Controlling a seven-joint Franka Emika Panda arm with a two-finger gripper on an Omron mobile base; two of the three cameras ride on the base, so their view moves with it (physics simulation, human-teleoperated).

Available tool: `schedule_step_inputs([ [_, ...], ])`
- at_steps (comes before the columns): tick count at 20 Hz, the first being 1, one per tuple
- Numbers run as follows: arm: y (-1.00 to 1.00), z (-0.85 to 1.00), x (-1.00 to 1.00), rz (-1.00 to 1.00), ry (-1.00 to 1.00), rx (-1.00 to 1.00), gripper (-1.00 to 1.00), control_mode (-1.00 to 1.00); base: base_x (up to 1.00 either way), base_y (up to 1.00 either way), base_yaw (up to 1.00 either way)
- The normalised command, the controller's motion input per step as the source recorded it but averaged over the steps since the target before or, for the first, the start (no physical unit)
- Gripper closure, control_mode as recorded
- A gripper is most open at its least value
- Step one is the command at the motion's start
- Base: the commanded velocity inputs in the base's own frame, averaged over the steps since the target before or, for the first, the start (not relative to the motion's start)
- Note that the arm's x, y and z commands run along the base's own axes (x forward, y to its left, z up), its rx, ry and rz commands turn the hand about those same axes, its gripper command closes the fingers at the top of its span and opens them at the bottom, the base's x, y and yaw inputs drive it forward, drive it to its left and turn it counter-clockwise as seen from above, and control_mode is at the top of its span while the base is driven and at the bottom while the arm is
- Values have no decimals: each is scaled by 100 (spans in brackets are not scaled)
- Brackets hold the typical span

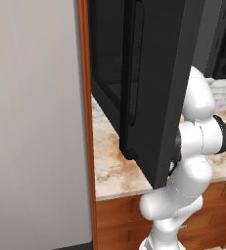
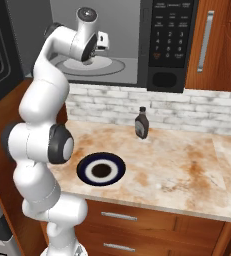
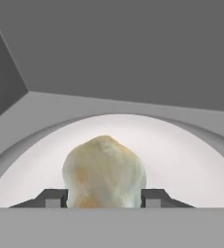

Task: Pick the garlic from the counter and place it in the microwave. Then turn on the microwave.

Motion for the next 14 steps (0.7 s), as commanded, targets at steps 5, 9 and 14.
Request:
schedule_step_inputs([
  [5, 0, -13, 0, 1, 2, -1, 100, -100, 0, 0, 0],
  [9, 0, -16, 0, 0, 0, 0, 100, -100, 0, 0, 0],
  [14, 0, -16, 0, 0, 0, -1, -100, -100, 0, 0, 0],
])
